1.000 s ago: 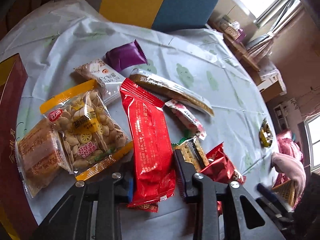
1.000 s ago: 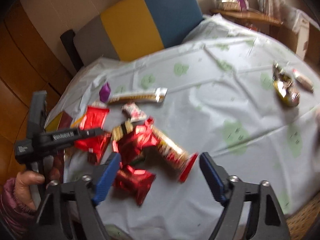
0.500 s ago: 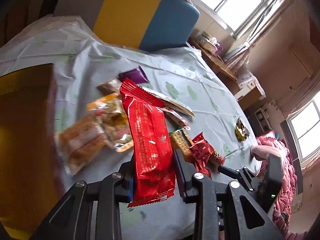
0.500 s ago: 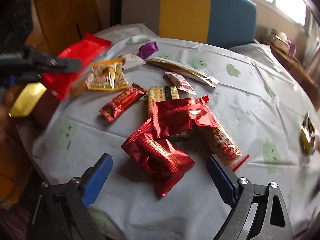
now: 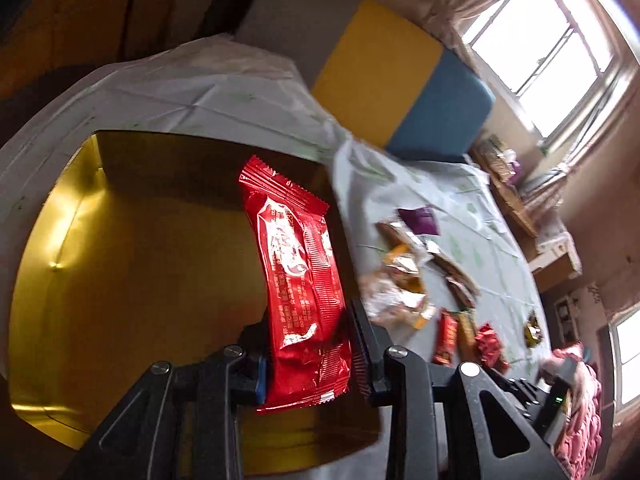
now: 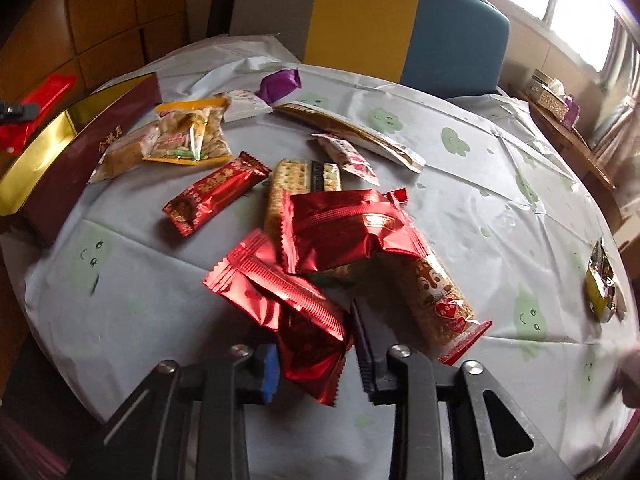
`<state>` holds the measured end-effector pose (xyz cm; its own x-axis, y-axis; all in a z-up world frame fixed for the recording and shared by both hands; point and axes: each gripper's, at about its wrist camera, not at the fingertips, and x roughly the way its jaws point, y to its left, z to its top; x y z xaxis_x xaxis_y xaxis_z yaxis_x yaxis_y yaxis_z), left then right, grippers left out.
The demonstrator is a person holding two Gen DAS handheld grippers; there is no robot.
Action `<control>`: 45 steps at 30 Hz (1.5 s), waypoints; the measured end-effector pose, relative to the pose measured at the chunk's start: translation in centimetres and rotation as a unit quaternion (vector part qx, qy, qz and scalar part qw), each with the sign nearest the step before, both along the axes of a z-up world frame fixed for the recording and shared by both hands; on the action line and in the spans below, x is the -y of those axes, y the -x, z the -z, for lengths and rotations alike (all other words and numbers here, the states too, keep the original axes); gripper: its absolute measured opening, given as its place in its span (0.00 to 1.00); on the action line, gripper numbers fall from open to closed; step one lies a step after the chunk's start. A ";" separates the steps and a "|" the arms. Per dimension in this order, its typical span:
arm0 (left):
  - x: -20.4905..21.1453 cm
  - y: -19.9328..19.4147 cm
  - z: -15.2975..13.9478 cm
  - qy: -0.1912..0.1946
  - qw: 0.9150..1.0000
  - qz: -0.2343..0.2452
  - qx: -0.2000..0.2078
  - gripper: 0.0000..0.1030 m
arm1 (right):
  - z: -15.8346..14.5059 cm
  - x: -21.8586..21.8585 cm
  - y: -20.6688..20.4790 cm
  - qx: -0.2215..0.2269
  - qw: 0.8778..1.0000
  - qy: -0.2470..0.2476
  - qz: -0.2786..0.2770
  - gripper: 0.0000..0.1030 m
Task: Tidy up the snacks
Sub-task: 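Carry the red wrapper with the left tool into the tin and release, then carry the red foil packet with the right tool into the tin and release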
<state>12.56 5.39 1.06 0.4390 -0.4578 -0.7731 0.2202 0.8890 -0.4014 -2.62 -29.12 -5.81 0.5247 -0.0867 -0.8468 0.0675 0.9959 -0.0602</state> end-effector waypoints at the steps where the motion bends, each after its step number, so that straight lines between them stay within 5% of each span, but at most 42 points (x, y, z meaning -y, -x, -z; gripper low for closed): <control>1: -0.2 -0.6 0.4 -0.008 1.000 -0.005 -0.004 0.32 | 0.0 0.1 0.0 0.001 1.000 -0.003 0.003 0.29; 6: 0.6 -4.1 2.2 -0.062 0.998 -0.029 -0.016 0.32 | 0.1 0.1 0.0 0.001 1.000 -0.009 0.009 0.28; 13: 1.4 -6.9 2.9 -0.075 0.996 -0.040 -0.013 0.31 | 0.0 0.8 -0.2 -0.003 0.999 -0.044 0.025 0.28; 16: 1.3 -5.8 2.7 -0.061 0.997 -0.048 -0.014 0.31 | -0.2 1.0 0.0 -0.002 0.997 -0.068 0.031 0.28; 30: 0.4 2.5 1.5 -0.127 0.987 -0.094 0.036 0.31 | 0.0 0.4 0.4 -0.002 0.995 -0.089 0.033 0.27; 45: -1.4 5.9 0.4 -0.164 0.975 -0.137 0.065 0.31 | -0.8 -1.4 0.8 -0.004 0.992 -0.127 0.017 0.27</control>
<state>6.62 6.79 0.62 0.6133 -0.0465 -0.7885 -0.0141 0.9975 -0.0698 -3.44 -27.73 -5.02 0.5176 0.1121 -0.8483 0.1025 0.9761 0.1915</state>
